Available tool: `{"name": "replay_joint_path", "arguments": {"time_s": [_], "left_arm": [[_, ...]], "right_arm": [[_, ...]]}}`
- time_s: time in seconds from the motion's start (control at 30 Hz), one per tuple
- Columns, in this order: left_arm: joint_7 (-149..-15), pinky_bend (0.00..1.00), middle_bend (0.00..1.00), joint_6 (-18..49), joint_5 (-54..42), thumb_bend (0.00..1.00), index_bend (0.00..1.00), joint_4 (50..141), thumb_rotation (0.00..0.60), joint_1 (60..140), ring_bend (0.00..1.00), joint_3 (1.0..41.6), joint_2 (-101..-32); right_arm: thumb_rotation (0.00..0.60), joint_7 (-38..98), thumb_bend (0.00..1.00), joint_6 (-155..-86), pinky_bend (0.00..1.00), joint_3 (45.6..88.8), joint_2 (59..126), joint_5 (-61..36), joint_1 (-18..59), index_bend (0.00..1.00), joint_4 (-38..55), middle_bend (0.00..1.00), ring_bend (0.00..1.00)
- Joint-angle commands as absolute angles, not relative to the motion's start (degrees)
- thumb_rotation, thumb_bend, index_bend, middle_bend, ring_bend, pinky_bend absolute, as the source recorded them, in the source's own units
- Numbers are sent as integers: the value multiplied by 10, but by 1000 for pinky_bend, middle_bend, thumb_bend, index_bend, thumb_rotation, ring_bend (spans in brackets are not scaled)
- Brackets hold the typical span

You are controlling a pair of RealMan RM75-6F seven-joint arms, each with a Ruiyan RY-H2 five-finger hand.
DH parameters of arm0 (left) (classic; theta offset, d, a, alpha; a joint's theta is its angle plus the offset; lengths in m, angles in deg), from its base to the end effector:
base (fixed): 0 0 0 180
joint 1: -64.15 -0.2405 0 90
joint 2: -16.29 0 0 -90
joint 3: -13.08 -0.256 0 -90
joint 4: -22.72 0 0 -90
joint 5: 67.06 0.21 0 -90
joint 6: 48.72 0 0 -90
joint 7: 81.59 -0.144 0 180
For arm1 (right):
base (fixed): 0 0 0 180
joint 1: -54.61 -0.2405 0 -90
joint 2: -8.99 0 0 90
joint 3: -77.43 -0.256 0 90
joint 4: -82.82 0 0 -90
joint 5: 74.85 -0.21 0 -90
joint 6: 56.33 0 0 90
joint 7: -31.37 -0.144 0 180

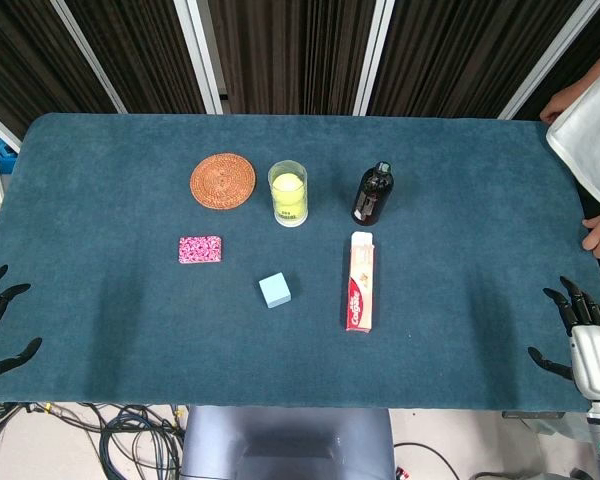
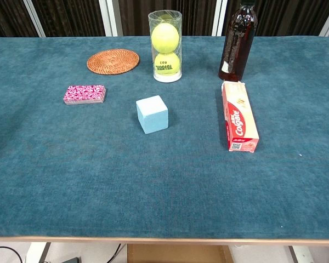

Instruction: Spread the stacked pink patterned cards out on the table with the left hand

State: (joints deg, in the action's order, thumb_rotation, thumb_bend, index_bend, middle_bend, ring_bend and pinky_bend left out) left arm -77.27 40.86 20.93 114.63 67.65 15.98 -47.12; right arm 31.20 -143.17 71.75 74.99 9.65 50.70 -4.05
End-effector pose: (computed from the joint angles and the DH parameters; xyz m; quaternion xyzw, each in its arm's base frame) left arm -0.3082 0.1735 0.1722 -0.5740 -0.3794 -0.4292 0.5852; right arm -0.3274 -0.1866 0.1709 0.5744 -0.3574 0.3876 0.6262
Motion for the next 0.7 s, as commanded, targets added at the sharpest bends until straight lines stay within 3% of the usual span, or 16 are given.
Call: {"name": "replay_joint_path", "arguments": {"time_s": [0.03,0.7], "left_arm": [[-773,0,103,408,209,208,258,1146,600,677,0,160,-471],[-775,0,102,409,212,208,253,1145,600,679,0,161,-477]], "right_arm": [[600,313,116,-1432,237,717,750,96,507,183,-41,63,121],[600,307,116,-1435,237,718,744,94,512,183,-42,63,124]]}}
